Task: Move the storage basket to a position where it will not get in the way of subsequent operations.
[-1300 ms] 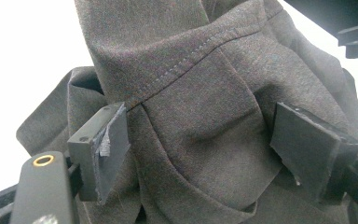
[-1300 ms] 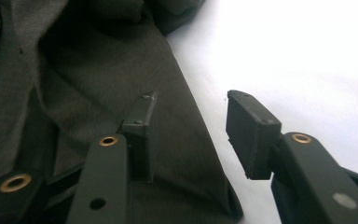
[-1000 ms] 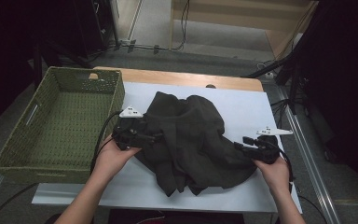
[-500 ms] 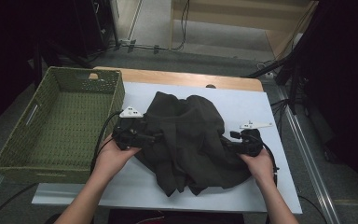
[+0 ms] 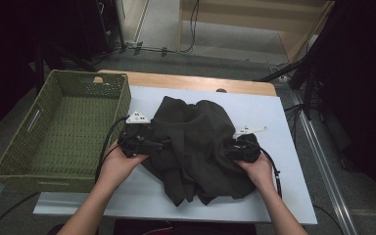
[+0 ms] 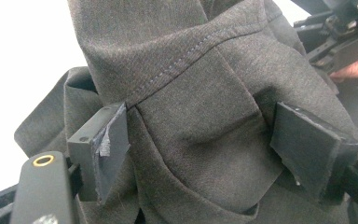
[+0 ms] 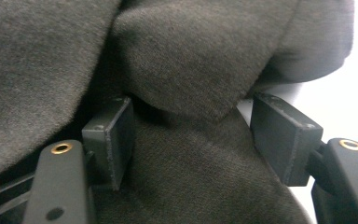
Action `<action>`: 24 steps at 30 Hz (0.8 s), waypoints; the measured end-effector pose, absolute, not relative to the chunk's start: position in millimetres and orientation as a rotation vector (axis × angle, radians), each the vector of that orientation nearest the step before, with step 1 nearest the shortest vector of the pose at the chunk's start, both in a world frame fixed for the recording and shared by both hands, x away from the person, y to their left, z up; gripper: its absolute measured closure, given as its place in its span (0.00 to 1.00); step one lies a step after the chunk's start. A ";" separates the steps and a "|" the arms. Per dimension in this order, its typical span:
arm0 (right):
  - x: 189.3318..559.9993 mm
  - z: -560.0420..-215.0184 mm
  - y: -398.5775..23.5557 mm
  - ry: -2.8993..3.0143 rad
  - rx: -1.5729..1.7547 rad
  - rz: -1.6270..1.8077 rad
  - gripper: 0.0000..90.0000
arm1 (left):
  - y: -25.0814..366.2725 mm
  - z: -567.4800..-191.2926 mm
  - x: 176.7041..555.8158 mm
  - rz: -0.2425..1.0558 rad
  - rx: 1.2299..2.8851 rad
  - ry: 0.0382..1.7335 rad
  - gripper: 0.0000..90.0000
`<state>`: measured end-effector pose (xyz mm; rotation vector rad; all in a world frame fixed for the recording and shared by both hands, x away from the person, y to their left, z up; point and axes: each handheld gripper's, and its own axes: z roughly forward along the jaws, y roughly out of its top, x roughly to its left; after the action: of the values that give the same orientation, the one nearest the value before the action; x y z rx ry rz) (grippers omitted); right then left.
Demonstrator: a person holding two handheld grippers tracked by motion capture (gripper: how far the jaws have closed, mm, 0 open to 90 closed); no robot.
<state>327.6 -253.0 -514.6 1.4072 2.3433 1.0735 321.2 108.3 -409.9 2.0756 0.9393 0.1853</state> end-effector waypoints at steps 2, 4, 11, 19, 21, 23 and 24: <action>326.9 -517.7 -248.1 2.347 1.371 1.050 0.37 | 108.3 -409.9 321.2 0.188 2.074 0.940 0.23; 325.3 -518.2 -243.3 2.336 1.332 1.001 0.42 | 108.2 -409.9 321.2 0.187 2.076 0.940 0.23; 320.0 -519.5 -237.7 2.324 1.327 1.041 0.81 | 108.0 -410.2 321.2 0.189 2.078 0.940 0.23; 326.0 -501.1 -255.0 2.279 1.447 1.005 0.94 | 109.3 -409.3 321.0 0.186 2.072 0.939 0.23; 325.4 -493.8 -266.9 2.236 1.472 1.018 0.94 | 109.2 -409.4 321.1 0.183 2.072 0.939 0.23; 324.4 -489.0 -277.0 2.211 1.484 1.013 0.94 | 109.0 -409.1 320.7 0.185 2.072 0.938 0.23; 323.8 -487.3 -281.4 2.200 1.493 1.010 0.94 | 109.0 -408.9 320.8 0.183 2.072 0.939 0.23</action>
<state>323.8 -281.4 -487.3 1.4928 2.2004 1.0097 320.8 109.0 -408.9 2.0721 0.9394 0.1828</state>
